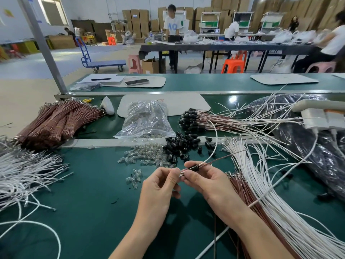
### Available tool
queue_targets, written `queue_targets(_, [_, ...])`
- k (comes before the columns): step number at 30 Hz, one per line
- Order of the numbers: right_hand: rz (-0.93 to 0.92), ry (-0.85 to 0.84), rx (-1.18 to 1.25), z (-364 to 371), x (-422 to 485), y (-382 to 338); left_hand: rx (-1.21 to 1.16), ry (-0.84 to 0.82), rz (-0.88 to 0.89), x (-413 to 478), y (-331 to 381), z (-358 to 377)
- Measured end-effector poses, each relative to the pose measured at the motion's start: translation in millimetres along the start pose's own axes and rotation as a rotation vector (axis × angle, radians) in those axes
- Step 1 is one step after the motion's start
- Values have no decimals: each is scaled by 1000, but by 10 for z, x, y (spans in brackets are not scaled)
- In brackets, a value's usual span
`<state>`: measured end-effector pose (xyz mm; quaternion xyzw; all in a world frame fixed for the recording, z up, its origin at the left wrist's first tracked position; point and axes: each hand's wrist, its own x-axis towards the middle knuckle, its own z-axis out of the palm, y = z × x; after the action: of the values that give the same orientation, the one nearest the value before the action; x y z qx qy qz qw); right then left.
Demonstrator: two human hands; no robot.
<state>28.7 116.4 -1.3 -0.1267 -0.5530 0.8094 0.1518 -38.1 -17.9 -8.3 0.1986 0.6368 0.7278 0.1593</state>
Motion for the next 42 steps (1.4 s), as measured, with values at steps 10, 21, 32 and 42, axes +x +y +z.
queue_targets(10, [-42, -10, -13, -35, 19, 1, -11, -50, -22, 27, -7, -51])
queue_targets(21, [-46, -3, -26, -49, 22, 20, 41, -71, -41, 23, -16, -61])
queue_targets(32, [-23, -20, -24, -47, 11, 21, 84, -44, -48, 33, -59, -58])
queue_targets(42, [-80, 4, -128, -47, 2, 22, 114, -59, -40, 19, -59, -46])
